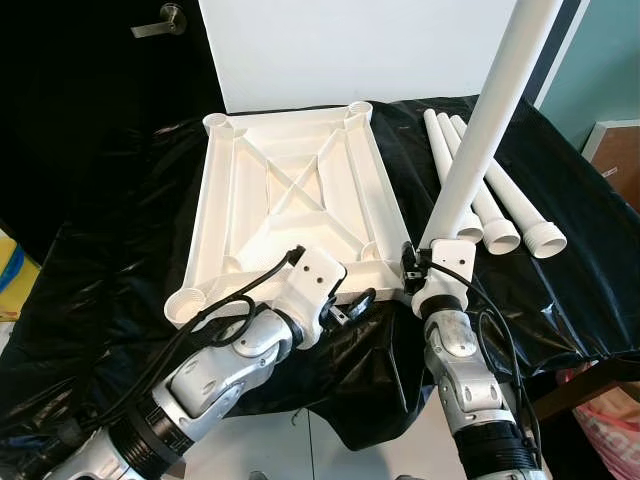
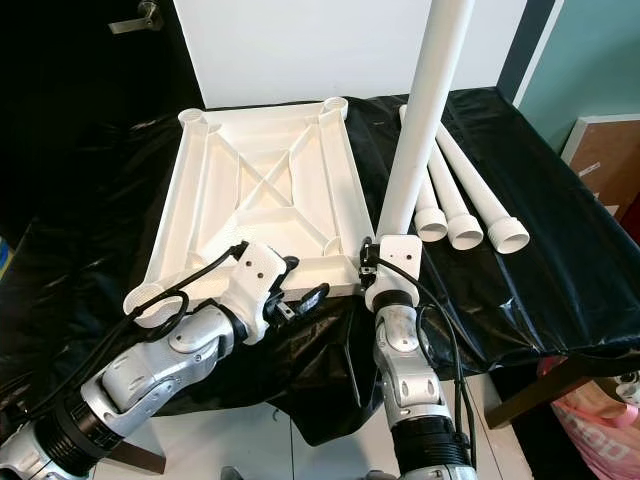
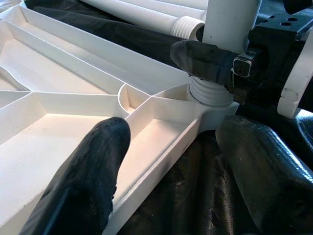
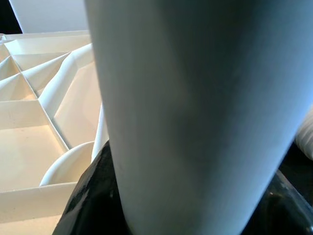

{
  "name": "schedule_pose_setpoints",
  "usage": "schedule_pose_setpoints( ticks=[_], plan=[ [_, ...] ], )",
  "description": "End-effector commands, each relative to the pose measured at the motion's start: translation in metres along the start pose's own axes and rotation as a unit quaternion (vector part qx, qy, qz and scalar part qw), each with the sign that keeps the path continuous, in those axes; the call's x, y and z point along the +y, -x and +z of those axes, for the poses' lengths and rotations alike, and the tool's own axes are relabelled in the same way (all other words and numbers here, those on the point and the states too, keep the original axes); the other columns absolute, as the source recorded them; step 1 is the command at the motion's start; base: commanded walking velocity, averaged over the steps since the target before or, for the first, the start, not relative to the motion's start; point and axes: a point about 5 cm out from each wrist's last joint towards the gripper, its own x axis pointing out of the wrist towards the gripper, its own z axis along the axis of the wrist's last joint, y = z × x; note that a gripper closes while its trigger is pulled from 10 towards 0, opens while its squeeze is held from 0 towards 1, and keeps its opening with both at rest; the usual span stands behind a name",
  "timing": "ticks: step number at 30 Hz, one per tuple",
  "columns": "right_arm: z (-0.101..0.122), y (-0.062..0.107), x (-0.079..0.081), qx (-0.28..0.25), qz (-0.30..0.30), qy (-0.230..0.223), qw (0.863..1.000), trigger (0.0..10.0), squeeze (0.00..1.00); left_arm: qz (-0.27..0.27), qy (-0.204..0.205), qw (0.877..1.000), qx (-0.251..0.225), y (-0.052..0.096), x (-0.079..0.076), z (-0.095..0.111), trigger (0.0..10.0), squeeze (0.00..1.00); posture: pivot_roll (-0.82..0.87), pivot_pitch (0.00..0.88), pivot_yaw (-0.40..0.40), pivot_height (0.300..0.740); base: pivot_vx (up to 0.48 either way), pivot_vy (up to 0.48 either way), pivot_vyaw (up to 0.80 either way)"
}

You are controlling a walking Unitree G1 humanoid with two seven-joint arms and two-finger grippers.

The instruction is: Building children table

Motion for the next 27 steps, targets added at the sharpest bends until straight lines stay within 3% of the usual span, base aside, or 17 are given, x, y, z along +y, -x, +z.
schedule_pose_setpoints(
  ticks=[1, 2, 3, 10, 11, 17, 24, 27],
  plan=[
    [-0.021, 0.007, -0.004, 0.052, -0.011, 0.008, 0.999, 10.0, 0.0, -0.174, -0.009, 0.985, 0.002, 0.003, -0.017, -0.002, 10.0, 0.0, -0.14, 0.057, 0.028, 0.74, 0.0, 0.0, 0.0],
    [-0.021, 0.007, -0.004, 0.052, -0.011, 0.008, 0.999, 10.0, 0.0, -0.174, -0.009, 0.985, 0.002, 0.003, -0.017, -0.002, 10.0, 0.0, -0.14, 0.057, 0.028, 0.74, 0.0, 0.0, 0.0],
    [-0.019, 0.007, -0.004, 0.046, -0.002, 0.004, 0.999, 10.0, 1.0, -0.173, -0.01, 0.985, 0.002, 0.003, -0.017, -0.002, 10.0, 0.0, -0.14, 0.058, 0.028, 0.74, 0.0, 0.0, 0.0],
    [-0.01, 0.008, -0.006, 0.015, 0.028, -0.002, 0.999, 10.0, 1.0, -0.163, -0.013, 0.987, 0.001, 0.003, -0.014, -0.001, 10.0, 0.0, -0.14, 0.063, 0.029, 0.74, 0.0, 0.0, 0.0],
    [-0.008, 0.011, -0.01, 0.007, 0.039, -0.003, 0.999, 10.0, 0.0, -0.154, -0.018, 0.988, 0.004, 0.003, -0.01, -0.002, 10.0, 0.0, -0.15, 0.069, 0.029, 0.74, 0.0, 0.0, 0.0],
    [-0.01, 0.033, -0.03, -0.006, 0.079, 0.001, 0.997, 10.0, 0.0, -0.117, -0.04, 0.992, 0.031, -0.004, 0.003, -0.012, 10.0, 0.0, -0.15, 0.08, 0.03, 0.74, 0.0, 0.0, 0.0],
    [-0.012, 0.047, -0.032, -0.003, 0.122, 0.01, 0.993, 10.0, 0.0, -0.089, -0.082, 0.99, 0.077, -0.014, 0.01, -0.027, 10.0, 0.0, -0.17, 0.086, 0.041, 0.74, 0.0, 0.0, 0.0],
    [-0.012, 0.053, -0.035, -0.002, 0.132, 0.011, 0.991, 10.0, 0.0, -0.05, -0.093, 0.989, 0.105, -0.023, 0.022, -0.034, 10.0, 0.0, -0.18, 0.093, 0.051, 0.74, 0.0, 0.0, 0.0]
  ],
)
